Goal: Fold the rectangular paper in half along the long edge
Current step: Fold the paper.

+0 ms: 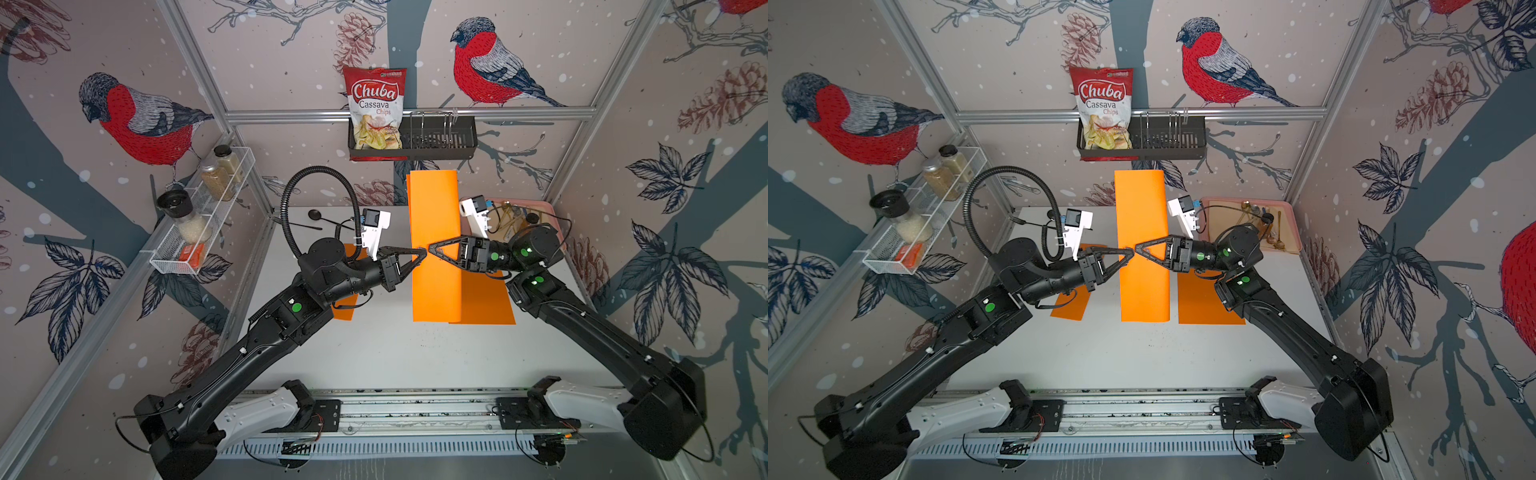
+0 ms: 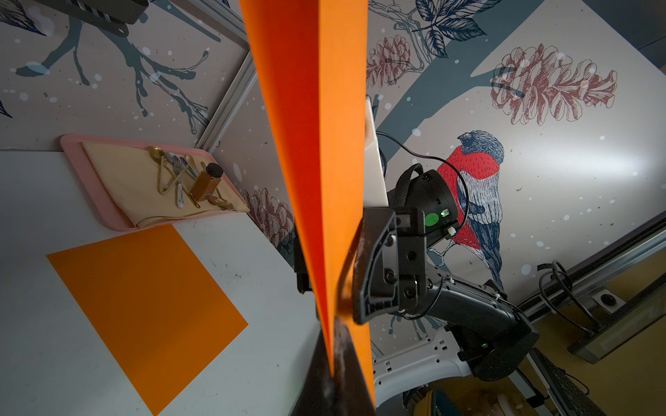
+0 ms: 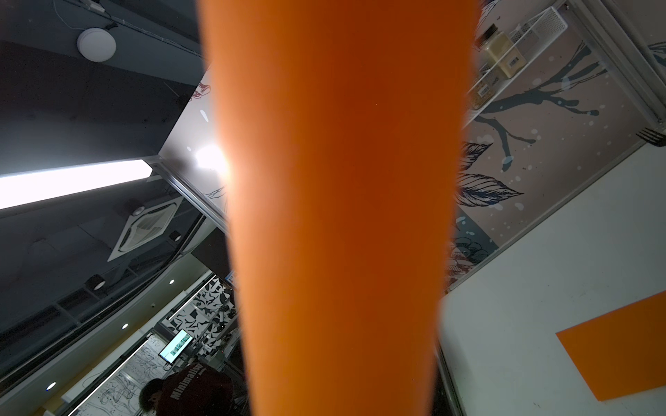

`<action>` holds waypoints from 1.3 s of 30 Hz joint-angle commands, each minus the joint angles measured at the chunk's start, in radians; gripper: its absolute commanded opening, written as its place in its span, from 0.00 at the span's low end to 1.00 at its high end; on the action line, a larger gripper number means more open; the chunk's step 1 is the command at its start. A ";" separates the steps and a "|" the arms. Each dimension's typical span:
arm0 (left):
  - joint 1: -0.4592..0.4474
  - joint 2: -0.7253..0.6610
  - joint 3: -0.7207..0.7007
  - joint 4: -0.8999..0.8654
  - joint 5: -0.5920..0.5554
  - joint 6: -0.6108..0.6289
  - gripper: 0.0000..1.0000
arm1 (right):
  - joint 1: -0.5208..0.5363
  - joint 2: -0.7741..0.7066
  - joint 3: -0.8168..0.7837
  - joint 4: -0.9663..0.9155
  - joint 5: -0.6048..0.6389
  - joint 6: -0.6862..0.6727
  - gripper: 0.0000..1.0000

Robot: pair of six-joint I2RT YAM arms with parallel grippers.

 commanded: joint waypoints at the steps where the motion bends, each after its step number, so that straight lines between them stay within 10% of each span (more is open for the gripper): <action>1: -0.002 0.000 0.000 0.068 0.013 0.002 0.00 | 0.001 -0.005 0.008 0.021 0.008 -0.020 0.18; 12: -0.002 -0.003 -0.001 0.074 0.022 0.002 0.00 | -0.034 -0.022 -0.007 0.073 0.009 0.022 0.28; 26: -0.002 0.003 -0.002 0.079 0.030 -0.007 0.00 | -0.039 -0.025 -0.016 0.100 0.012 0.038 0.18; 39: -0.002 0.005 0.002 0.070 0.024 -0.009 0.28 | -0.029 -0.029 0.004 0.005 0.018 -0.027 0.16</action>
